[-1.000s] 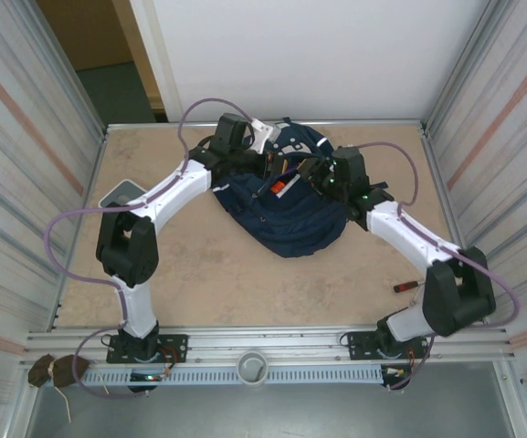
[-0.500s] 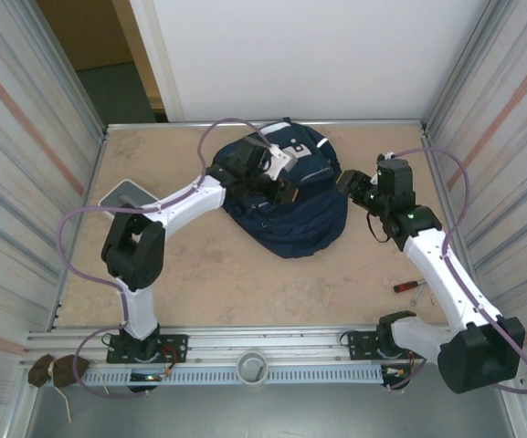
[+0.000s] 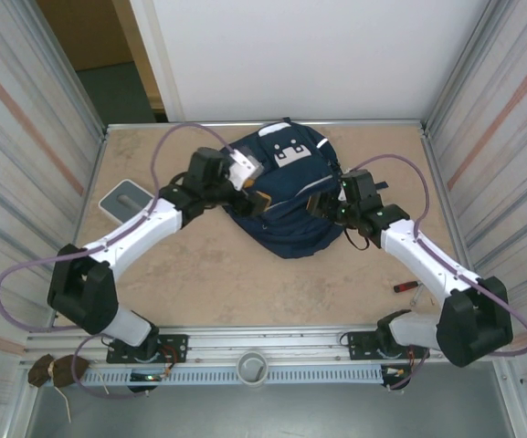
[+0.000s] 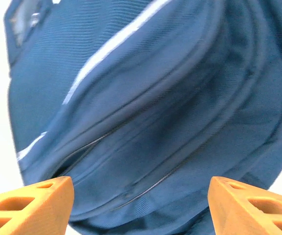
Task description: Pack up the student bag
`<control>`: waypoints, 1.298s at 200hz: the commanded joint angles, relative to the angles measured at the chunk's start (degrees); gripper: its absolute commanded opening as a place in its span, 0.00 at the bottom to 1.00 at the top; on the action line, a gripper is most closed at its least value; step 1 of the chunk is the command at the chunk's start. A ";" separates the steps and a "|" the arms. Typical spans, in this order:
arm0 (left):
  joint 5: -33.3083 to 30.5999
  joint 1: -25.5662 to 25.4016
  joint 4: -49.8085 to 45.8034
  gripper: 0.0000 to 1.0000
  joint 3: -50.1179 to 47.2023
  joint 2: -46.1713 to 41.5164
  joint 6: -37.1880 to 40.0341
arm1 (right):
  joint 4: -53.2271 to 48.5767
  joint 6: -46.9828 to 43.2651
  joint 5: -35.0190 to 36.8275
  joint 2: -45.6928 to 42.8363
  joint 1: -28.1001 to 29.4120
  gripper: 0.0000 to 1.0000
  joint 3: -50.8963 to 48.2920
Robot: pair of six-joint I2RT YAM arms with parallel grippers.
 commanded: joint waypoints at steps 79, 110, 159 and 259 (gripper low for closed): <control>10.04 5.76 -7.23 0.63 13.70 20.43 -19.17 | 5.29 -1.99 0.78 7.66 -7.22 0.37 0.54; 10.03 3.44 -10.43 0.59 19.10 25.32 -18.18 | 3.81 -5.09 -0.77 11.37 -9.87 0.26 5.15; 13.80 0.96 -8.13 0.41 15.82 26.53 -19.41 | 1.68 -8.01 -7.72 22.92 -12.24 0.22 16.08; 14.81 -4.27 3.17 0.14 4.93 22.80 -31.46 | -13.07 -17.16 0.05 28.07 -12.41 0.41 30.01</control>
